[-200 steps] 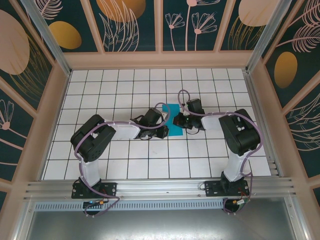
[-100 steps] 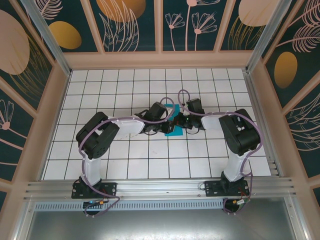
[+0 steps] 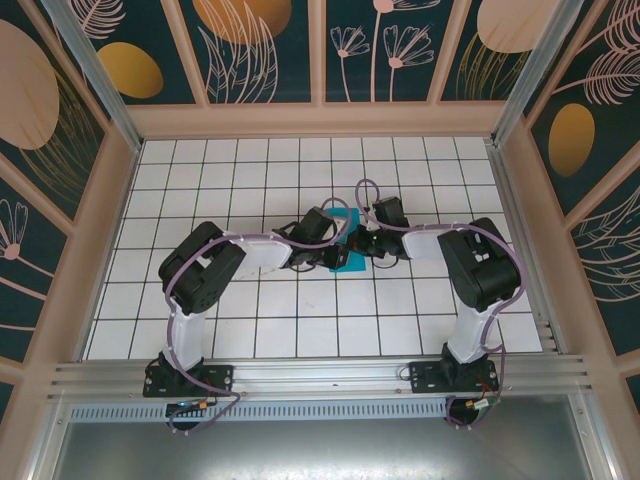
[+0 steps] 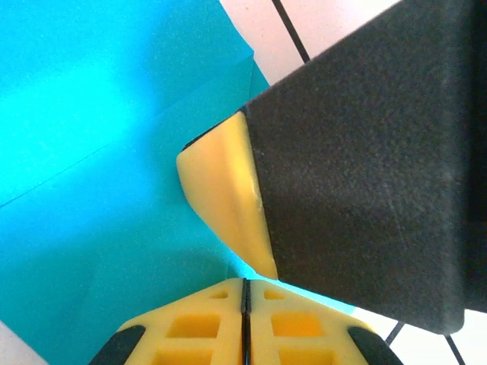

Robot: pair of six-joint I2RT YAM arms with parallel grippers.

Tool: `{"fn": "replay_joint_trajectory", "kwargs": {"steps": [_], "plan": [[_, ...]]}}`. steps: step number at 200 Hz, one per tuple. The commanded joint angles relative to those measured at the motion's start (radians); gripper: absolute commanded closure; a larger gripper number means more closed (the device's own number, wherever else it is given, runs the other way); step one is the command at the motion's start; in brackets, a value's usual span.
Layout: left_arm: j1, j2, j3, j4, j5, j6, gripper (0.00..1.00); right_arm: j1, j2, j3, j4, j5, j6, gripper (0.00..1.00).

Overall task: Fold a paper plane with a square sheet of paper (fold left side to right side)
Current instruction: Fold the triangle a second time at the center of the table.

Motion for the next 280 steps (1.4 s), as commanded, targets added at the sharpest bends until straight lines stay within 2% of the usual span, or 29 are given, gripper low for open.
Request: {"fn": "replay_joint_trajectory", "kwargs": {"steps": [1,135,280], "plan": [[0.002,-0.021,-0.064,-0.040,-0.002,-0.003,0.89,0.002,0.030,0.004,-0.100,0.045,-0.028,1.00],[0.002,-0.129,-0.266,-0.003,-0.009,-0.032,0.89,-0.002,0.032,0.016,-0.130,0.048,-0.040,1.00],[0.029,-0.223,-0.357,-0.046,-0.072,-0.097,0.87,0.001,0.001,0.016,-0.130,0.046,-0.046,1.00]]}}
